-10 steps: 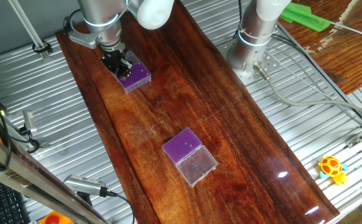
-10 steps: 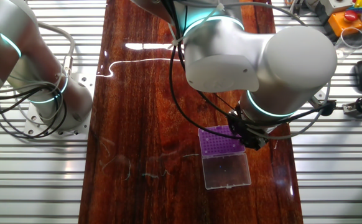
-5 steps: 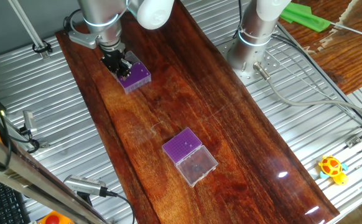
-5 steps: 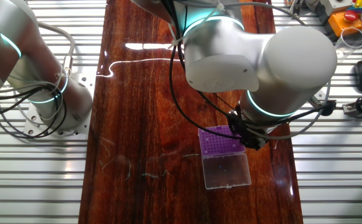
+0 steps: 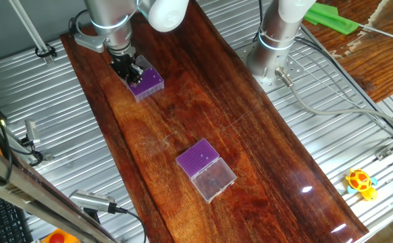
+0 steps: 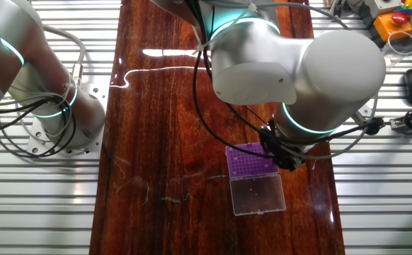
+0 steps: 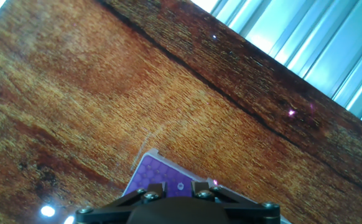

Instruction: Transfer all small pipette tips from one holder to another

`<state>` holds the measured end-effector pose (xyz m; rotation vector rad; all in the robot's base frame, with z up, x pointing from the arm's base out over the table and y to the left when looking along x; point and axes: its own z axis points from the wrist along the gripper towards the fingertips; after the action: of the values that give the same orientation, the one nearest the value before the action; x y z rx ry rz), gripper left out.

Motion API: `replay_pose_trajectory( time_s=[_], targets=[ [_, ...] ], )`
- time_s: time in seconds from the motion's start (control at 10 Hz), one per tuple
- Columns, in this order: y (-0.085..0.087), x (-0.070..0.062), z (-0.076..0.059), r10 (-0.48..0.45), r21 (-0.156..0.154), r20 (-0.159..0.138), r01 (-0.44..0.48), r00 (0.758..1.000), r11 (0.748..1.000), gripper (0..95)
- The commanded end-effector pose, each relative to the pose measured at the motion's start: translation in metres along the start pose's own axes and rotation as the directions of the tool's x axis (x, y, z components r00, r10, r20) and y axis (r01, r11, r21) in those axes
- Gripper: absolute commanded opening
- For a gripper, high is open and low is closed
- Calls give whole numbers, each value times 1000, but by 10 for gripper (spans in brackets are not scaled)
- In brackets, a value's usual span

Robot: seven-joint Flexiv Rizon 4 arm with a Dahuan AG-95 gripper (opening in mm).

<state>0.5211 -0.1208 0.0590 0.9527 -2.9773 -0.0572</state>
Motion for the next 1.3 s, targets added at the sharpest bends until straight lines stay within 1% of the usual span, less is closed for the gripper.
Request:
replay_pose_trajectory(
  time_s=[0.1, 0.6, 1.0, 1.3],
  targets=[
    [0, 1, 0, 0, 1, 0, 0, 1000, 1000, 190],
    [0, 1, 0, 3, 0, -1, -3, 1000, 1000, 190],
    [3, 3, -9, 9, -2, -2, -9, 1000, 1000, 190],
    [3, 2, -7, 10, 0, 1, -10, 1000, 1000, 190]
  ],
)
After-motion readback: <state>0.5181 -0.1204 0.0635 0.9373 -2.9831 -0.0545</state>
